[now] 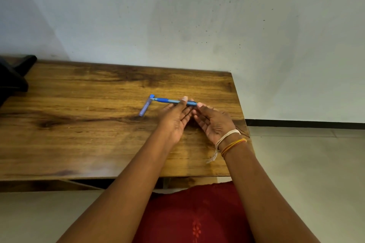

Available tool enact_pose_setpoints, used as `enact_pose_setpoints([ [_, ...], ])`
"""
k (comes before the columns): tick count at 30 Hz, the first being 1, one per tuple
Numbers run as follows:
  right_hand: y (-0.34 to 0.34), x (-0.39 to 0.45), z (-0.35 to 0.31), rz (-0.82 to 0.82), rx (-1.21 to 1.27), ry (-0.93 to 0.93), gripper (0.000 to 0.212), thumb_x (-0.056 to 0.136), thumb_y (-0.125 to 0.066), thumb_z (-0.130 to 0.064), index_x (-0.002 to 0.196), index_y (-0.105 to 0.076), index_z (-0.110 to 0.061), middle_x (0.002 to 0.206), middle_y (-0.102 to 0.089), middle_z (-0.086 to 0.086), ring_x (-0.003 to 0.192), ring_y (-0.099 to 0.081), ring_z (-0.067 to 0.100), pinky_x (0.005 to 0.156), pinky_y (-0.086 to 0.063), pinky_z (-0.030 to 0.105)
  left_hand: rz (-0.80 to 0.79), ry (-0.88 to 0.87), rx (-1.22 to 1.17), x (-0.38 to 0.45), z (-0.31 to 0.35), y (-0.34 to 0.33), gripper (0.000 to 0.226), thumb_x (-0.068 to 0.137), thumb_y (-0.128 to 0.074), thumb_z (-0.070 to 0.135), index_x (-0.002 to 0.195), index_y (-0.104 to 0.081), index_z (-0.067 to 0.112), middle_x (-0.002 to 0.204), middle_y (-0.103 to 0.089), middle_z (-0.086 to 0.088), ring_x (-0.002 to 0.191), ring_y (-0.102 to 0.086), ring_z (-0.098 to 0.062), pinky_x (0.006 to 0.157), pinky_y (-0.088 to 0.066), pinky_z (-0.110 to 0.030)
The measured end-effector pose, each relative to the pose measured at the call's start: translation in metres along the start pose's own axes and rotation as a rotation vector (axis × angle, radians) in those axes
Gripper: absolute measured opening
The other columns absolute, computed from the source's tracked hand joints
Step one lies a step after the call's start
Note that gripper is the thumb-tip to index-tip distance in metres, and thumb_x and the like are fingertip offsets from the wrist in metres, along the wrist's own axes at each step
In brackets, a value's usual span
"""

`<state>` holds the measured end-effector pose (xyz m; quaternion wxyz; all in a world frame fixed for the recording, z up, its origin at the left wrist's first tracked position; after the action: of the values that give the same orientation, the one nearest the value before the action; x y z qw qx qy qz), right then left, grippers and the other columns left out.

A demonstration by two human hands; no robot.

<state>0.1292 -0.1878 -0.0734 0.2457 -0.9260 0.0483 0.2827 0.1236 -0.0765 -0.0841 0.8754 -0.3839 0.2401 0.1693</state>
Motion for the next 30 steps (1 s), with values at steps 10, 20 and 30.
enact_pose_setpoints([
  [10,0.009,0.007,-0.005,-0.006,-0.070,-0.026,0.014,0.096,-0.051,-0.007,0.098,-0.060,0.004,0.081,-0.074,0.016,0.068,-0.073,0.019,0.060,-0.061,0.027,0.050,-0.033,0.049,0.002,-0.001,0.002,0.013,0.092,-0.057,0.012,0.101,-0.062,0.003,0.100,-0.070,-0.013,0.087,-0.069,-0.017,0.074,-0.055,-0.025],
  [20,0.061,0.010,-0.049,0.502,-0.823,0.498,0.008,0.081,-0.070,-0.015,0.089,-0.072,-0.015,0.087,-0.074,0.006,0.082,-0.071,0.020,0.082,-0.059,0.040,0.054,-0.040,0.099,0.008,-0.004,0.006,0.016,0.091,-0.059,0.013,0.102,-0.061,0.001,0.095,-0.071,-0.014,0.085,-0.070,-0.020,0.076,-0.058,-0.029],
  [30,0.069,0.016,-0.053,0.545,-1.004,0.501,0.015,0.084,-0.070,-0.022,0.095,-0.076,-0.015,0.093,-0.074,0.005,0.077,-0.059,0.012,0.080,-0.045,0.023,0.043,-0.037,0.127,0.013,-0.005,0.009,0.016,0.090,-0.061,0.014,0.101,-0.061,0.002,0.095,-0.069,-0.015,0.086,-0.070,-0.024,0.075,-0.057,-0.030],
])
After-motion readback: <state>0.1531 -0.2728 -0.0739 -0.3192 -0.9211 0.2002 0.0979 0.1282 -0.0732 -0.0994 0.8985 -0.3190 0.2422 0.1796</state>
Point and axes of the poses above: each hand's wrist, its own x-axis towards the middle knuckle, its own y-axis out of the back of the hand, z = x × y, the point moved 5 cm from there along x, towards the middle knuckle
